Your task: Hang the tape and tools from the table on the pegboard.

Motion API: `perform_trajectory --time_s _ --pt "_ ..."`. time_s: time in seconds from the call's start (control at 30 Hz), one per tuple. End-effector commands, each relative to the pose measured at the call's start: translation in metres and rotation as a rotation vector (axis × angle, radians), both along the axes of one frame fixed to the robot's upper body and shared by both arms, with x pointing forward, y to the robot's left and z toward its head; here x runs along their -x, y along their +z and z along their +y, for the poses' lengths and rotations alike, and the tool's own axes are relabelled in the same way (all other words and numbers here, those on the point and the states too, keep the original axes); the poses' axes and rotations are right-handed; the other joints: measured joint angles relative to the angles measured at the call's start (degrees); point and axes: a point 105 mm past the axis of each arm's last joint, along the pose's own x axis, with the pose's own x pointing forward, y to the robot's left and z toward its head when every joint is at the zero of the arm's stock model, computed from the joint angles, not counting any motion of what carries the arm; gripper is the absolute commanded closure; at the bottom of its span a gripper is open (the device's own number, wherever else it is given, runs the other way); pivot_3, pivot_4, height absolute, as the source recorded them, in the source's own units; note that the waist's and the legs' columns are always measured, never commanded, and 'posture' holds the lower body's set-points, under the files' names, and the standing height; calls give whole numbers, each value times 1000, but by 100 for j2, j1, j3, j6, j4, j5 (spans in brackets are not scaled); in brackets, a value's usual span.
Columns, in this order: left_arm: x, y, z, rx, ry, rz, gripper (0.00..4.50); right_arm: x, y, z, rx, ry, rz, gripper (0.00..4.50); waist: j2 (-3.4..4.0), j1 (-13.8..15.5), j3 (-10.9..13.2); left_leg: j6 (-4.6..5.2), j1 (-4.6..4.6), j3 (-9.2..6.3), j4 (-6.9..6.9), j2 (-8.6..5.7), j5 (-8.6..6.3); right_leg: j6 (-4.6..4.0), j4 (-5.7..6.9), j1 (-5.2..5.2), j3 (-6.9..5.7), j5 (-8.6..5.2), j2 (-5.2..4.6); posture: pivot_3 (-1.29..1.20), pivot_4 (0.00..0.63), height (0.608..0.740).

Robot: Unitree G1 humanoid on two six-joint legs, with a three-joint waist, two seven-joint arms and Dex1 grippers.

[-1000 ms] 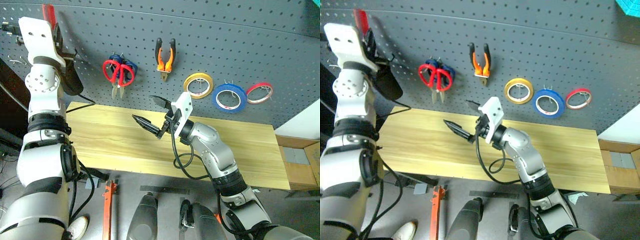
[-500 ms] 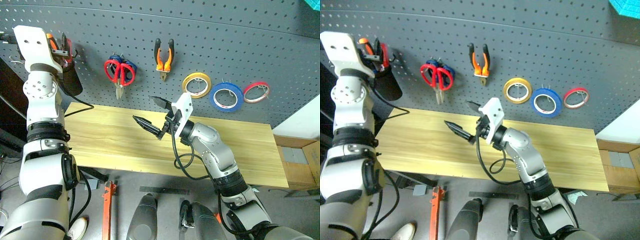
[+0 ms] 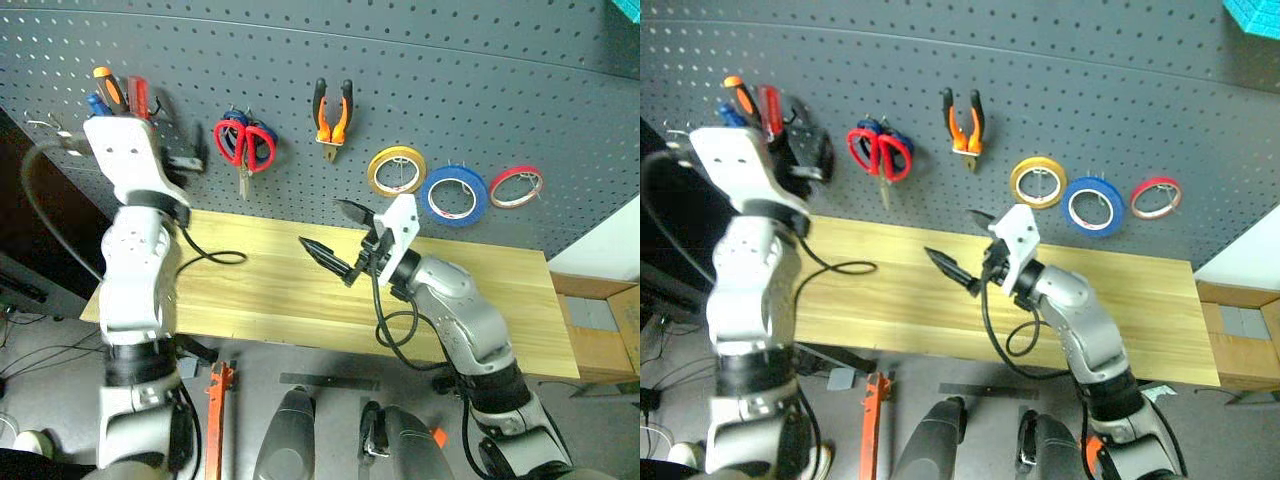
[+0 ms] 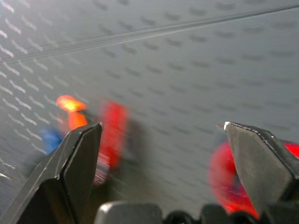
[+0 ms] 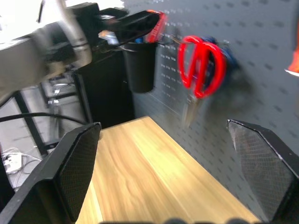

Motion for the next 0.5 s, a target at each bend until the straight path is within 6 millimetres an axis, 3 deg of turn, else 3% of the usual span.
perform_trajectory --time_s 0.03,0.23,0.5 --pt "22 -39 -39 90 -125 169 20 8 0 -15 2 -78 -4 0 2 -12 -1 0 5 2 -2 -1 0 -1 -1 4 4 -1 -2 315 236 740" --pt "36 -93 -43 102 -65 355 20 4 -28 -39 78 -233 52 0 13 -17 -6 1 16 -6 -8 8 0 -16 8 3 -7 -10 10 291 222 740" --pt "29 -136 -27 107 -4 506 20 -21 -71 -71 159 -518 190 0 58 -53 -36 2 13 3 -9 3 0 -46 -4 4 -5 -28 6 272 207 740"
